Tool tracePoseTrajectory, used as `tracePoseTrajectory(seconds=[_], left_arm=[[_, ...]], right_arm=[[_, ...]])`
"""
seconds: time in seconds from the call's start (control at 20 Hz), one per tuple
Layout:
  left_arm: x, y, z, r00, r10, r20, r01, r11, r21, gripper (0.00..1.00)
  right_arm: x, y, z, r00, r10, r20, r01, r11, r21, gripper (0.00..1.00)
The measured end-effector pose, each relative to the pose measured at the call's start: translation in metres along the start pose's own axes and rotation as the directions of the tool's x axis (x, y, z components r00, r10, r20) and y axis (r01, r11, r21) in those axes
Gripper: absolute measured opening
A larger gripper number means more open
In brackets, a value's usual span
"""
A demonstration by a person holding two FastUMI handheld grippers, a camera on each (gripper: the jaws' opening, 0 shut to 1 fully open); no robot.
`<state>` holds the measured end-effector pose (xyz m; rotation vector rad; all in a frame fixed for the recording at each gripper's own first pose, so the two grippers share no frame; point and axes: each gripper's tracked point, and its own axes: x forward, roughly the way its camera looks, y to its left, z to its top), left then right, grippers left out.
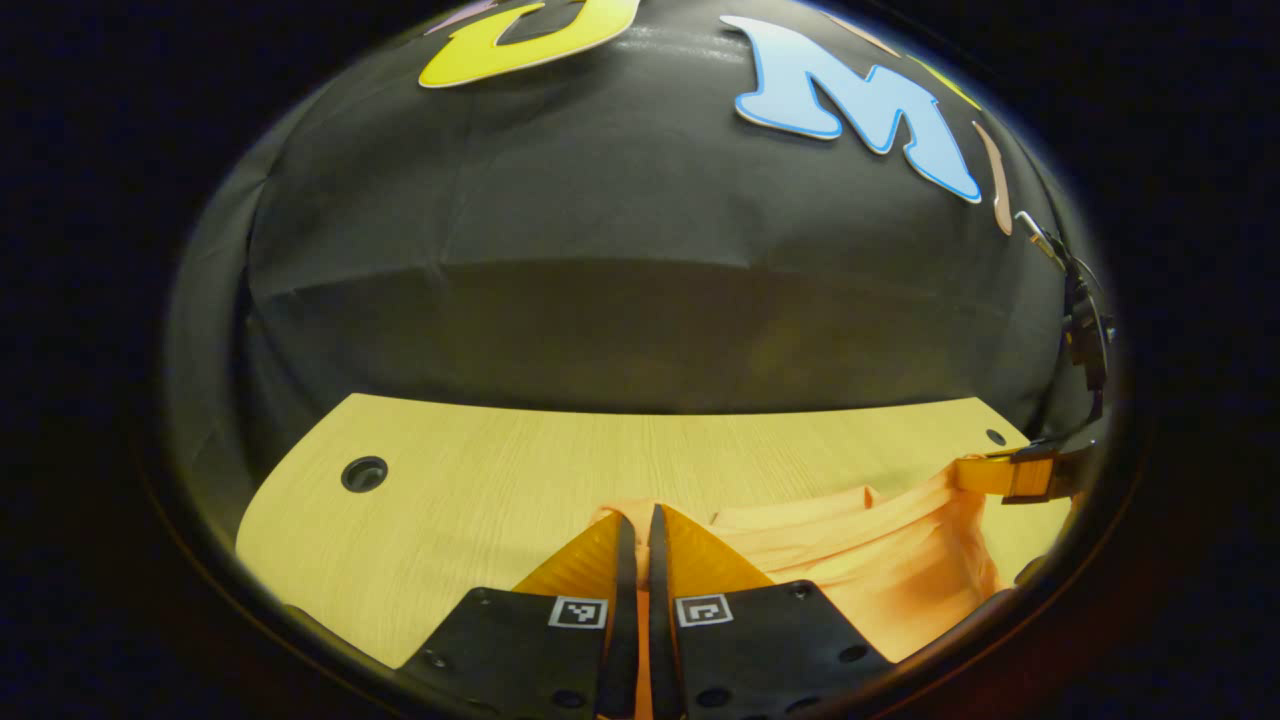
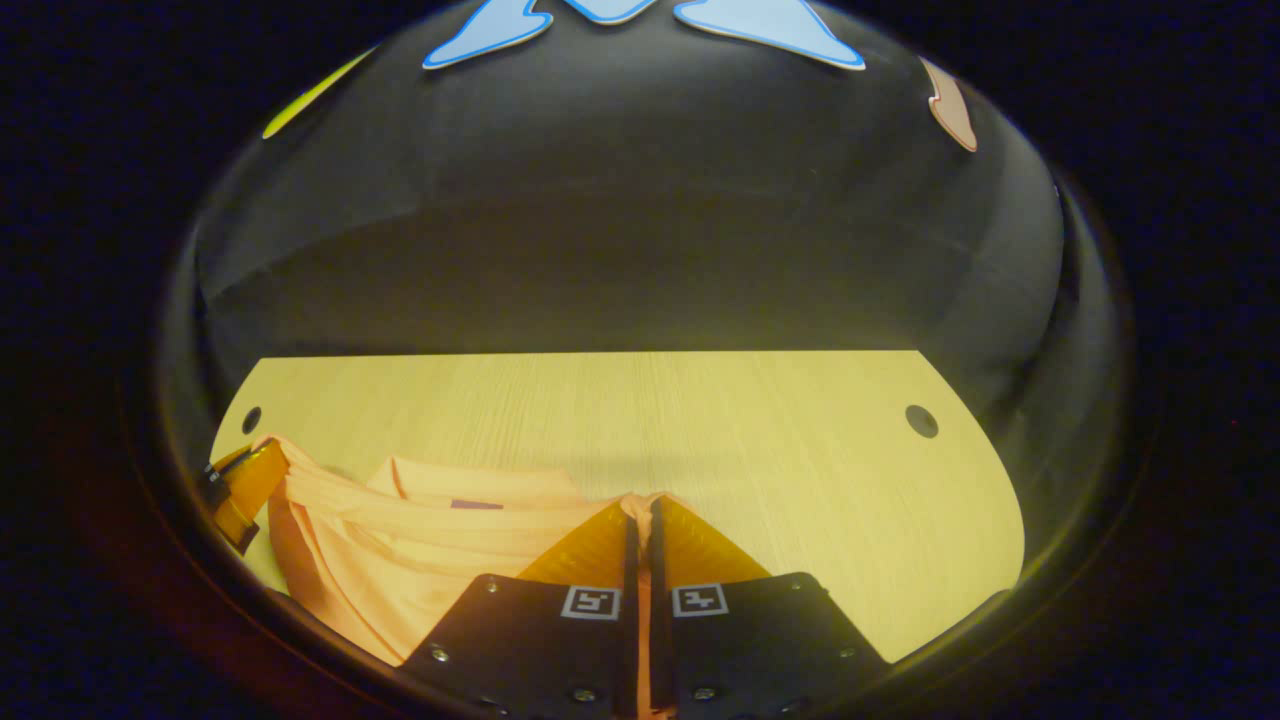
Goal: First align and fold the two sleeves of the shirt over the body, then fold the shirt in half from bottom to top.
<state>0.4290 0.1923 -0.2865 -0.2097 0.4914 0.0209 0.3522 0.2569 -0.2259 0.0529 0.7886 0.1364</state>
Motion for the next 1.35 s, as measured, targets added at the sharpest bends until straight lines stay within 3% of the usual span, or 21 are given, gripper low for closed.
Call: tracePoseTrajectory(seconds=[0.05, 0.1, 0.2, 0.3, 0.4, 0.45, 0.55, 0.6, 0.65, 0.7, 0.8, 0.85, 0.95, 1.05, 1.1, 1.15, 1.35], left_arm=[[-0.001, -0.001, -0.001, 1.000, -0.003, -0.008, 0.003, 1.000, 0.004, 0.14], [-0.002, -0.001, -0.003, 1.000, -0.003, -0.016, 0.003, 1.000, 0.009, 0.15], [-0.009, -0.004, -0.003, 0.999, -0.009, -0.030, 0.009, 1.000, -0.004, 0.23], [-0.017, -0.003, -0.001, 0.999, -0.009, -0.037, 0.008, 1.000, -0.030, 0.26], [-0.030, -0.001, 0.003, 0.999, 0.002, -0.038, -0.004, 0.999, -0.048, 0.50], [-0.038, 0.000, 0.008, 0.999, 0.013, -0.033, -0.015, 0.998, -0.055, 0.62], [-0.057, -0.001, 0.021, 1.000, 0.020, -0.011, -0.021, 0.998, -0.063, 0.60], [-0.068, -0.001, 0.028, 1.000, 0.024, 0.006, -0.024, 0.998, -0.058, 0.62], [-0.081, -0.003, 0.034, 0.999, 0.028, 0.022, -0.027, 0.998, -0.052, 0.71], [-0.094, -0.006, 0.042, 0.999, 0.028, 0.041, -0.027, 0.999, -0.043, 0.68], [-0.121, -0.013, 0.056, 0.997, 0.028, 0.075, -0.026, 0.999, -0.026, 0.72], [-0.136, -0.017, 0.062, 0.995, 0.029, 0.092, -0.028, 0.999, -0.017, 0.77], [-0.165, -0.028, 0.073, 0.991, 0.027, 0.131, -0.027, 1.000, -0.001, 0.91], [-0.197, -0.040, 0.083, 0.986, 0.021, 0.167, -0.022, 1.000, 0.008, 0.94], [-0.211, -0.045, 0.086, 0.983, 0.019, 0.184, -0.022, 1.000, 0.014, 0.87], [-0.227, -0.051, 0.089, 0.979, 0.016, 0.203, -0.021, 1.000, 0.021, 0.94], [-0.276, -0.074, 0.097, 0.964, 0.016, 0.264, -0.029, 0.999, 0.044, 0.94]], right_arm=[[-0.004, 0.000, 0.001, 1.000, 0.000, 0.002, 0.000, 1.000, -0.007, 0.10], [-0.006, -0.001, 0.001, 1.000, -0.003, 0.003, 0.003, 1.000, -0.015, 0.06], [-0.013, -0.003, 0.002, 1.000, -0.003, 0.007, 0.003, 0.999, -0.032, 0.10], [-0.023, -0.007, 0.006, 1.000, -0.013, 0.021, 0.014, 0.999, -0.052, 0.27], [-0.037, -0.009, 0.009, 0.999, -0.003, 0.041, 0.006, 0.999, -0.053, 0.33], [-0.046, -0.008, 0.010, 0.999, 0.009, 0.048, -0.006, 0.999, -0.052, 0.55], [-0.066, -0.010, 0.015, 0.996, 0.023, 0.081, -0.019, 0.998, -0.054, 0.64], [-0.080, -0.012, 0.016, 0.995, 0.029, 0.100, -0.024, 0.998, -0.055, 0.68], [-0.095, -0.014, 0.019, 0.992, 0.036, 0.123, -0.030, 0.998, -0.053, 0.72], [-0.106, -0.014, 0.021, 0.989, 0.045, 0.142, -0.038, 0.998, -0.051, 0.72], [-0.135, -0.017, 0.026, 0.981, 0.062, 0.184, -0.053, 0.997, -0.053, 0.88], [-0.152, -0.020, 0.027, 0.976, 0.069, 0.209, -0.058, 0.997, -0.056, 0.92], [-0.185, -0.026, 0.030, 0.961, 0.069, 0.268, -0.053, 0.996, -0.066, 0.91], [-0.218, -0.031, 0.032, 0.944, 0.071, 0.323, -0.052, 0.996, -0.065, 0.92], [-0.234, -0.034, 0.032, 0.936, 0.074, 0.345, -0.057, 0.997, -0.060, 0.92], [-0.250, -0.037, 0.033, 0.926, 0.076, 0.369, -0.061, 0.997, -0.053, 0.92], [-0.301, -0.054, 0.033, 0.892, 0.079, 0.445, -0.076, 0.997, -0.026, 0.91]])
